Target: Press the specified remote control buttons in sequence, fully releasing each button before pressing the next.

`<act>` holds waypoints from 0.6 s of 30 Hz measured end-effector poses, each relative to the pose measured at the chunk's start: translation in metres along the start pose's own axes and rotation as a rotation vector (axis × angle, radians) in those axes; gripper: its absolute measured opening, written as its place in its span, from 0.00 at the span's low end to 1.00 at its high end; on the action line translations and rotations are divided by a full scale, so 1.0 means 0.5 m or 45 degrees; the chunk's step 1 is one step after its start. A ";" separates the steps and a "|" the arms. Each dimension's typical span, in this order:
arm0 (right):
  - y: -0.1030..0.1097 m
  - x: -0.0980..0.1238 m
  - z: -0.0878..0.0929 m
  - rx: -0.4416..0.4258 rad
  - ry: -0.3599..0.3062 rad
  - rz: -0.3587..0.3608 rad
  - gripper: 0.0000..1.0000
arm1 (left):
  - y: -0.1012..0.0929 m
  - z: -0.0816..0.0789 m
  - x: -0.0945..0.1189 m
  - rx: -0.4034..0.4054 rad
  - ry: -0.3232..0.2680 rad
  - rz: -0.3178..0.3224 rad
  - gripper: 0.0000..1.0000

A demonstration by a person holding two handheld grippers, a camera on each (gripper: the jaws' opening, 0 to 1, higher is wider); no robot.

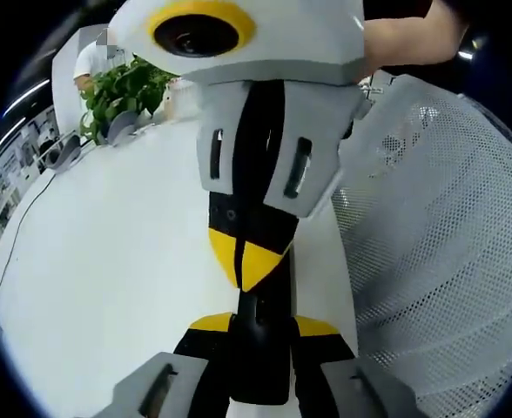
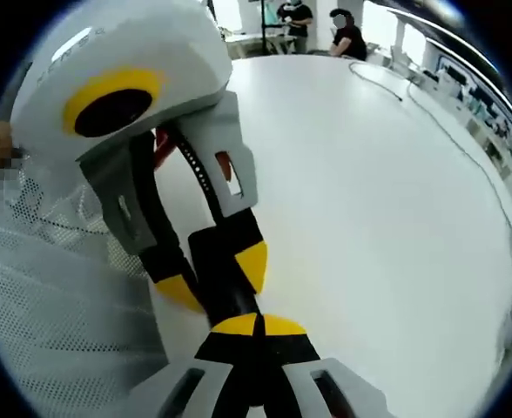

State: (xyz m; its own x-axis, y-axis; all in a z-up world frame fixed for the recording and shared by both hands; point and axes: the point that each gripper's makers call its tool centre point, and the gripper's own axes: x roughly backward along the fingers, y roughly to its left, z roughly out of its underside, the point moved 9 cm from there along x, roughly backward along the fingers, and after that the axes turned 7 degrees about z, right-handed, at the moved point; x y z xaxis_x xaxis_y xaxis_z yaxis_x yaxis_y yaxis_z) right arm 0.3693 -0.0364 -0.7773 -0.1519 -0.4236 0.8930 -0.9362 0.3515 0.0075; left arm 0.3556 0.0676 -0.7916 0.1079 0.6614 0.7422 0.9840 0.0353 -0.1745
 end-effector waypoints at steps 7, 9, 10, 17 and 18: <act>0.037 0.016 0.007 0.077 -0.082 0.019 0.00 | -0.001 0.000 -0.002 -0.002 -0.008 -0.001 0.25; 0.048 0.013 0.005 0.110 -0.095 0.037 0.00 | 0.000 -0.001 -0.002 -0.001 -0.008 0.004 0.25; 0.044 0.012 0.004 0.164 -0.090 0.061 0.00 | -0.001 -0.001 -0.002 0.003 -0.008 0.003 0.25; 0.054 0.006 -0.004 0.360 -0.051 0.081 0.00 | -0.001 0.000 -0.002 0.015 -0.014 0.004 0.25; 0.057 0.006 -0.003 0.390 -0.053 0.096 0.00 | -0.001 0.000 -0.002 0.023 -0.021 0.005 0.25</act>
State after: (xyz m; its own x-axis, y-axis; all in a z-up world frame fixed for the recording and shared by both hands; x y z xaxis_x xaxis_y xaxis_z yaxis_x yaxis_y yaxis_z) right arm 0.3425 -0.0261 -0.7738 -0.2314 -0.4420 0.8667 -0.9728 0.1184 -0.1993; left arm 0.3549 0.0670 -0.7923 0.1090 0.6738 0.7308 0.9809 0.0462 -0.1888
